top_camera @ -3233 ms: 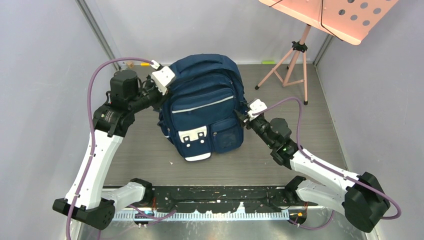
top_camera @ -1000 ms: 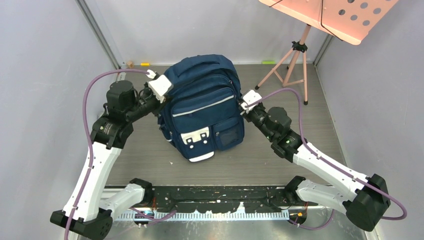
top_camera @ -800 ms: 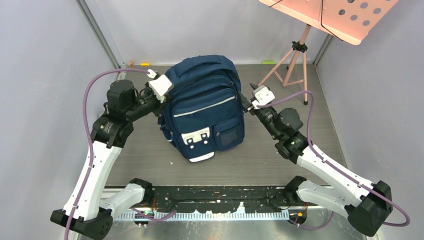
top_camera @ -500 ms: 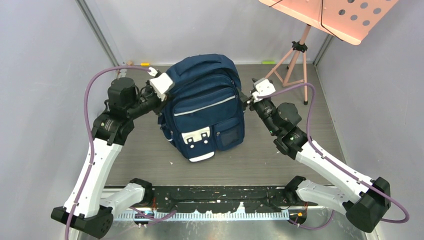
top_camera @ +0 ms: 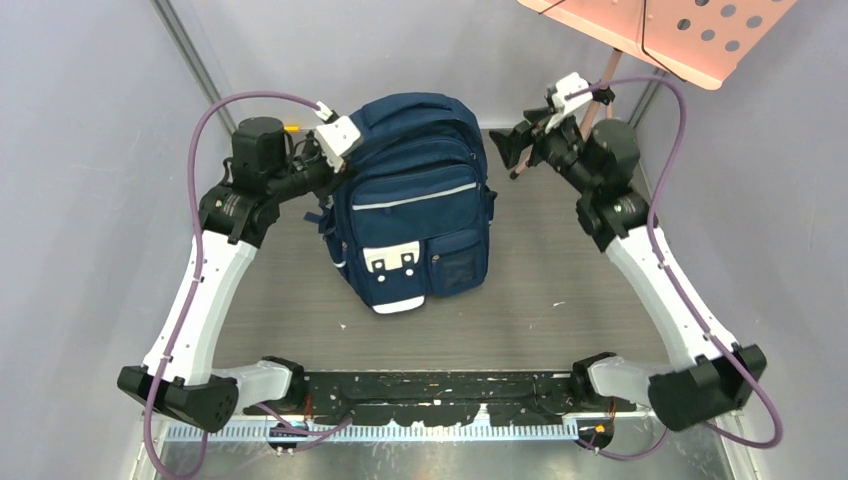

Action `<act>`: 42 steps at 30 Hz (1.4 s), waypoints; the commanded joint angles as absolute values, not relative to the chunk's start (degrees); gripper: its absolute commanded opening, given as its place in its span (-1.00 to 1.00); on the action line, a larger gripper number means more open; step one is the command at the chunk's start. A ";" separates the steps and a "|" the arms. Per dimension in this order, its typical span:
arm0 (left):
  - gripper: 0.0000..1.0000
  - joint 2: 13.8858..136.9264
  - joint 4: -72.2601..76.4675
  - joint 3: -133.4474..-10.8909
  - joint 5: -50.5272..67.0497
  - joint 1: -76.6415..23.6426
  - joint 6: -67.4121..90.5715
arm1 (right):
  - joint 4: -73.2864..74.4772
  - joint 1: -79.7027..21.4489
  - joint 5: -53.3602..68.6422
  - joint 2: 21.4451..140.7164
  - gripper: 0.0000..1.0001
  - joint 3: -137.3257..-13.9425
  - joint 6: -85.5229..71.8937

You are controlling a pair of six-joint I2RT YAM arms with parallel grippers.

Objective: Pack the student bag
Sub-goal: Adjust the student bag at the center of the board.

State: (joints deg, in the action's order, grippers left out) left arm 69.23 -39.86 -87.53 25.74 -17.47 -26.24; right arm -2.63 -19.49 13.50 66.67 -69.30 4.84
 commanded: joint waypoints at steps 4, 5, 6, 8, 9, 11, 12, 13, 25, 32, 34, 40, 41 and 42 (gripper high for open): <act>-1.00 70.21 -33.78 -92.58 27.19 -17.23 -28.81 | 6.18 -12.67 39.89 79.82 0.61 -82.95 -1.67; -1.00 70.67 -33.93 -93.01 27.01 -17.23 -29.05 | 6.34 -12.62 42.54 80.65 0.61 -84.39 -2.29; -1.00 71.30 -34.08 -93.47 26.71 -17.20 -29.27 | 6.13 -12.58 43.77 81.95 0.61 -85.21 -2.73; -1.00 72.63 -34.20 -94.57 26.54 -17.03 -29.43 | 4.07 -12.53 46.42 82.80 0.61 -85.05 -4.64; -1.00 73.24 -34.27 -95.09 26.71 -16.78 -29.35 | 3.09 -12.50 47.18 82.80 0.61 -84.80 -6.06; -1.00 74.47 -33.79 -95.80 26.72 -16.25 -29.23 | 0.79 -12.55 47.70 82.50 0.61 -83.78 -7.44; -1.00 75.13 -33.51 -96.13 26.91 -16.12 -29.20 | 0.46 -12.56 47.92 82.43 0.61 -83.50 -7.84; -1.00 75.94 -33.45 -96.48 27.16 -16.01 -29.18 | -0.98 -12.57 48.08 82.57 0.62 -83.50 -7.83; -1.00 81.26 -29.46 -98.48 30.26 -14.67 -27.11 | 6.34 -15.62 42.28 87.09 -0.37 -87.43 -6.33; -1.00 92.35 -28.15 -106.68 32.27 -11.85 -24.74 | 15.81 -27.85 24.58 78.14 -0.99 -83.66 -7.71; -1.00 96.45 -28.80 -110.23 33.61 -11.65 -24.34 | 15.60 -32.90 21.12 74.55 -0.99 -81.56 -11.48; -1.00 101.80 -24.77 -116.00 40.99 -11.65 -18.28 | 17.08 -48.71 10.53 70.23 -0.99 -80.17 -19.20; -1.00 101.64 -22.64 -115.38 41.94 -11.65 -16.89 | 17.63 -49.97 7.42 70.10 -0.99 -80.44 -18.82; -1.00 101.24 -20.55 -114.52 42.53 -11.67 -15.39 | 18.54 -52.35 5.78 69.99 -0.99 -80.65 -18.46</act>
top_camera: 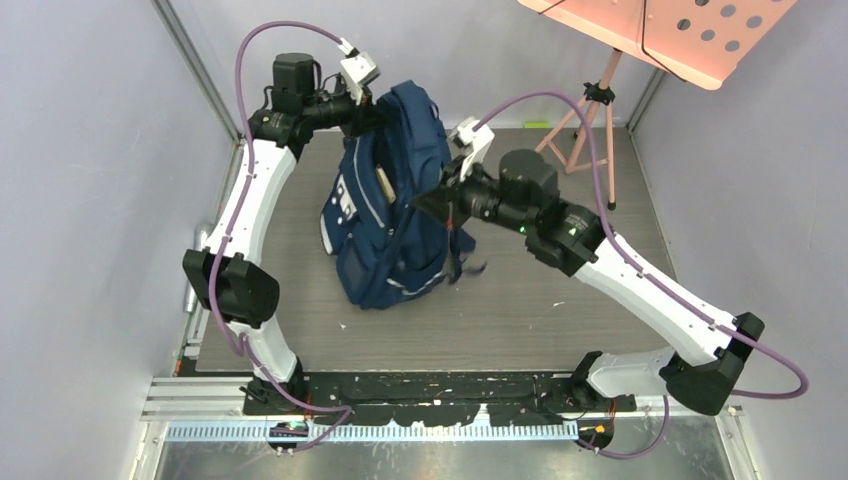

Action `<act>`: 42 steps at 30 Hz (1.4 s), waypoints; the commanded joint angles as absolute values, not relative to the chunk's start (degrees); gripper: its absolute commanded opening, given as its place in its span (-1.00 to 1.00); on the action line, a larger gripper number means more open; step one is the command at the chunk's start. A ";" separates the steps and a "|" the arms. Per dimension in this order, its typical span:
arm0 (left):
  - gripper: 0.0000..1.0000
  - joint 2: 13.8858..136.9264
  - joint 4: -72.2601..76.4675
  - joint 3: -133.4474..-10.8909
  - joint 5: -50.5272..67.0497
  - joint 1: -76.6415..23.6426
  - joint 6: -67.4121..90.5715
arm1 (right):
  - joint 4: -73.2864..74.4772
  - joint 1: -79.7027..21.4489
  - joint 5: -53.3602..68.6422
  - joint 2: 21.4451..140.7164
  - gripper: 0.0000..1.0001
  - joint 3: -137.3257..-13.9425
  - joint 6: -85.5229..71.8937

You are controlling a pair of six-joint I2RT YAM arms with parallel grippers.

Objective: Pack the student bag
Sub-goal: Adjust the student bag at the center of the board.

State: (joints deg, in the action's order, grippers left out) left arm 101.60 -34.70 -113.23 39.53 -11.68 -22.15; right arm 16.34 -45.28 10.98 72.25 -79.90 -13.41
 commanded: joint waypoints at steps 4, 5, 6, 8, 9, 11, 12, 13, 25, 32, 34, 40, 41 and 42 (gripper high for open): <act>-0.58 98.28 -17.02 -111.18 40.99 -11.75 -11.76 | 19.10 -55.36 -4.47 70.19 -0.99 -80.21 -16.66; -0.22 96.93 -17.30 -110.07 39.76 -11.74 -11.39 | 19.09 -55.43 -6.90 70.38 -0.99 -79.93 -16.80; 0.12 95.20 -17.39 -108.87 38.27 -11.70 -10.81 | 19.03 -55.45 -8.67 70.84 -0.99 -79.87 -16.75; 0.49 89.67 -17.13 -104.46 35.12 -11.79 -9.78 | 18.69 -55.41 -9.96 71.60 -0.99 -79.76 -16.85; 0.58 86.89 -17.13 -102.55 33.01 -11.78 -9.23 | 18.58 -55.44 -10.34 72.08 -0.99 -79.90 -16.90; 0.68 80.45 -17.20 -98.15 27.85 -12.11 -7.33 | 18.13 -55.46 -11.93 72.68 -0.99 -80.15 -17.65; 0.69 77.30 -17.48 -95.98 26.48 -12.19 -5.82 | 17.87 -55.46 -13.66 72.81 -0.99 -80.26 -18.43; 0.70 73.97 -17.86 -93.37 25.82 -12.32 -4.12 | 17.81 -55.46 -14.87 73.13 -0.99 -80.25 -18.88; 0.69 60.82 -12.28 -62.59 30.67 -12.98 27.04 | 15.76 -55.46 -39.21 69.63 -0.99 -65.17 -28.01; 0.67 71.17 -9.78 -63.91 27.83 -20.45 20.65 | 20.19 -55.46 -45.71 62.44 -0.99 -50.26 -35.78; 0.66 74.07 -10.01 -64.98 26.06 -22.31 19.61 | 21.10 -55.46 -46.55 60.86 -0.99 -46.64 -38.88; 0.70 78.78 -9.98 -67.70 24.66 -25.76 16.18 | 27.54 -55.39 -49.39 58.30 -0.63 -40.11 -45.65; 0.71 79.82 -10.22 -68.48 25.11 -25.94 16.02 | 28.05 -55.38 -49.52 57.42 -0.53 -39.29 -45.94; 0.72 80.73 -10.64 -69.23 25.41 -26.23 16.00 | 29.21 -55.37 -49.82 56.92 -0.29 -39.11 -46.33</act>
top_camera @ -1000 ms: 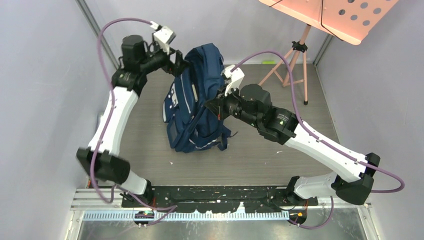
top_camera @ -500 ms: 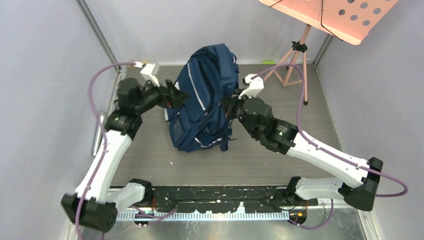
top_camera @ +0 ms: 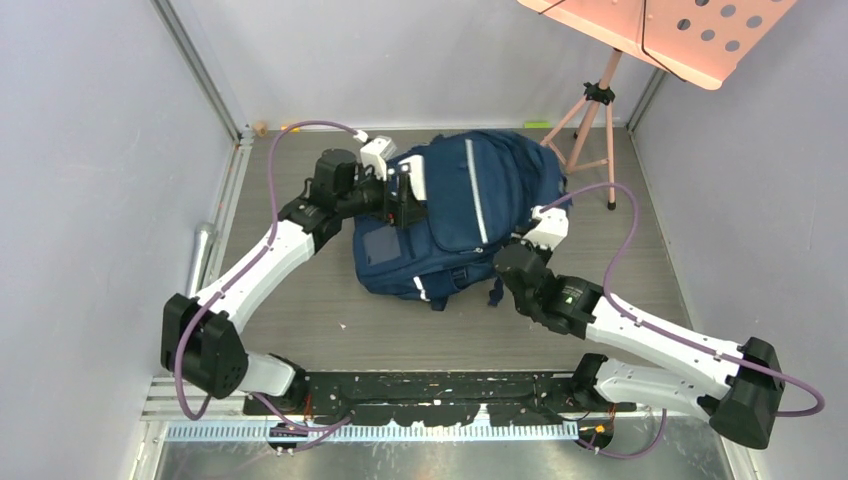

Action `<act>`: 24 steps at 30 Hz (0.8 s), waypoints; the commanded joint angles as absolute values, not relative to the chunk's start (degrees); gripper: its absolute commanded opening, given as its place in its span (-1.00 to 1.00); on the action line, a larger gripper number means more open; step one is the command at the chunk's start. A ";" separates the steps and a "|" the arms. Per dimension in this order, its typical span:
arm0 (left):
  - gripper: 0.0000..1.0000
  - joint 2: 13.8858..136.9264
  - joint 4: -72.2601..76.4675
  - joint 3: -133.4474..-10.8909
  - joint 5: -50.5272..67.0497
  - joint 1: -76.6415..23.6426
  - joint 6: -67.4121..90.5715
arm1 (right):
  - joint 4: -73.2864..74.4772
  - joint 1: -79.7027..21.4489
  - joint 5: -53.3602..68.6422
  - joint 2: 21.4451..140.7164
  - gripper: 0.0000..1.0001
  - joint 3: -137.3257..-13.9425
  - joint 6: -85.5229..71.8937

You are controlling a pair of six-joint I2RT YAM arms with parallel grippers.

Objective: Pack the student bag
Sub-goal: Adjust the student bag at the center of the board.

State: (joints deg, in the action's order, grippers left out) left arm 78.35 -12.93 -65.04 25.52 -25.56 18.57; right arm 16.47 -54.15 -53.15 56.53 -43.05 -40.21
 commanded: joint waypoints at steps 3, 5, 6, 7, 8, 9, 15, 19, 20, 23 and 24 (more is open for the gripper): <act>0.74 82.53 -10.81 -70.40 25.38 -27.59 14.74 | 31.19 -55.37 -50.45 53.76 0.12 -39.65 -46.02; 0.74 82.92 -11.06 -70.80 24.47 -28.38 13.94 | 32.89 -55.37 -50.71 51.64 0.26 -40.83 -44.98; 0.74 82.78 -11.07 -70.86 24.36 -28.64 13.52 | 33.54 -55.37 -50.84 51.00 0.29 -41.87 -44.81; 0.75 82.37 -11.05 -70.80 24.12 -29.11 12.95 | 34.84 -55.37 -50.94 49.82 0.33 -42.47 -44.51; 0.75 81.86 -11.07 -70.71 23.75 -29.54 11.90 | 35.74 -55.37 -51.05 48.75 0.35 -43.73 -44.41; 0.75 81.11 -11.07 -70.48 23.82 -30.14 10.69 | 37.76 -55.37 -51.35 48.24 0.37 -44.45 -44.43; 0.77 76.04 -10.33 -67.93 19.90 -37.28 4.58 | 41.91 -55.37 -49.96 45.27 0.42 -48.25 -43.38; 0.78 76.05 -11.08 -67.59 13.25 -40.42 4.87 | 37.78 -55.45 -43.92 46.33 0.42 -47.61 -42.26; 0.78 75.98 -10.71 -67.04 12.64 -40.51 5.55 | 36.99 -55.50 -41.87 47.33 0.43 -47.39 -42.42; 0.78 75.83 -8.30 -64.22 9.96 -40.52 8.50 | 33.54 -56.23 -40.15 50.72 0.49 -47.25 -43.37; 0.78 75.82 -7.93 -63.16 8.98 -40.52 9.20 | 32.51 -56.93 -40.45 51.51 0.50 -47.31 -43.78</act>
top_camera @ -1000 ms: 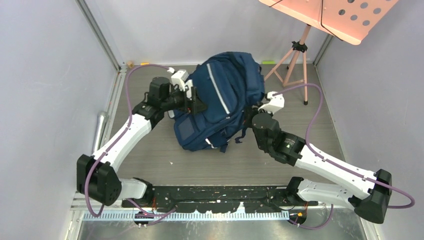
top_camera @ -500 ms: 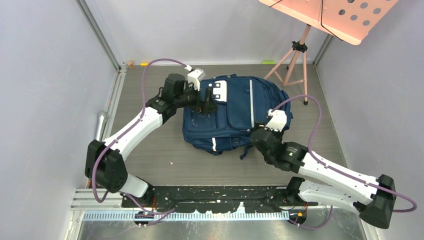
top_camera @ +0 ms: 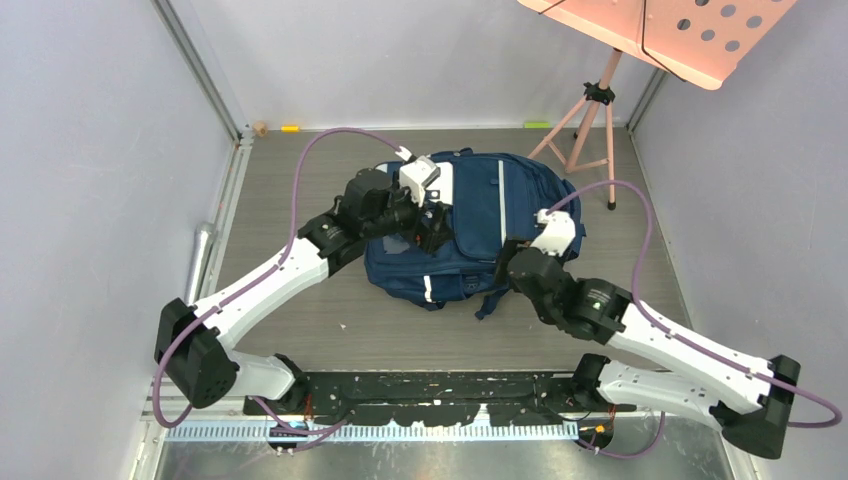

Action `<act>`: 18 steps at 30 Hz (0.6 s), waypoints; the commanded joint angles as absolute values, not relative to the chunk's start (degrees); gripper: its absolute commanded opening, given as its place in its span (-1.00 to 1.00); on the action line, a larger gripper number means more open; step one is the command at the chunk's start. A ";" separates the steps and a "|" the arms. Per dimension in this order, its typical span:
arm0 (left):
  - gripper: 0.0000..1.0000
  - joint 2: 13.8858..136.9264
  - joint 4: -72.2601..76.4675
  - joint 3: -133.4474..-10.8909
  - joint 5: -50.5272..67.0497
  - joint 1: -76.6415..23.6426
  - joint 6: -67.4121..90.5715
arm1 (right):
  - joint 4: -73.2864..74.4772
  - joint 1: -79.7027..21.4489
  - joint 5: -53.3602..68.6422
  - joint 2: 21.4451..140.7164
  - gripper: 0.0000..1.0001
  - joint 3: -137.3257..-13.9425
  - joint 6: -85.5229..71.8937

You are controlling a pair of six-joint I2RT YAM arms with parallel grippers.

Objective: Pack the student bag
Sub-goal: Adjust the student bag at the center of the board.

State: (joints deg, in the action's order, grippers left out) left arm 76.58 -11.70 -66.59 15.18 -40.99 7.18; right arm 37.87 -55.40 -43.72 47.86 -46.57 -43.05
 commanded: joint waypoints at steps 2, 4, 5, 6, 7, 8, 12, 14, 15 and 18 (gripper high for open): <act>0.78 75.84 -7.43 -61.82 8.45 -40.52 10.37 | 31.85 -58.13 -42.10 53.84 0.55 -47.89 -44.64; 0.78 75.53 -6.56 -60.53 8.25 -40.52 11.27 | 32.08 -59.25 -44.49 56.16 0.65 -48.68 -45.66; 0.77 75.33 -6.06 -59.86 8.04 -40.56 11.70 | 32.30 -59.97 -45.41 57.52 0.66 -49.17 -46.08; 0.78 75.06 -5.61 -59.12 7.67 -40.52 12.15 | 32.62 -60.31 -47.25 58.16 0.68 -49.37 -46.74; 0.78 74.78 -5.03 -58.47 7.57 -40.52 12.62 | 32.66 -60.82 -48.15 59.30 0.69 -49.56 -47.01; 0.78 74.49 -4.35 -57.78 7.63 -40.52 12.99 | 32.84 -61.00 -49.63 59.84 0.69 -49.61 -47.61; 0.79 73.64 -2.68 -55.65 8.04 -40.52 14.05 | 31.83 -61.39 -51.85 62.26 0.69 -49.72 -48.45; 0.79 73.42 -2.15 -54.82 8.18 -40.52 14.63 | 31.39 -61.60 -52.93 63.96 0.69 -49.86 -49.01; 0.79 73.28 -1.85 -54.43 8.32 -40.52 14.79 | 31.08 -61.74 -53.62 64.41 0.70 -49.85 -49.34; 0.80 72.85 -1.01 -52.90 8.36 -40.53 15.35 | 30.13 -61.74 -55.08 66.04 0.72 -50.15 -49.79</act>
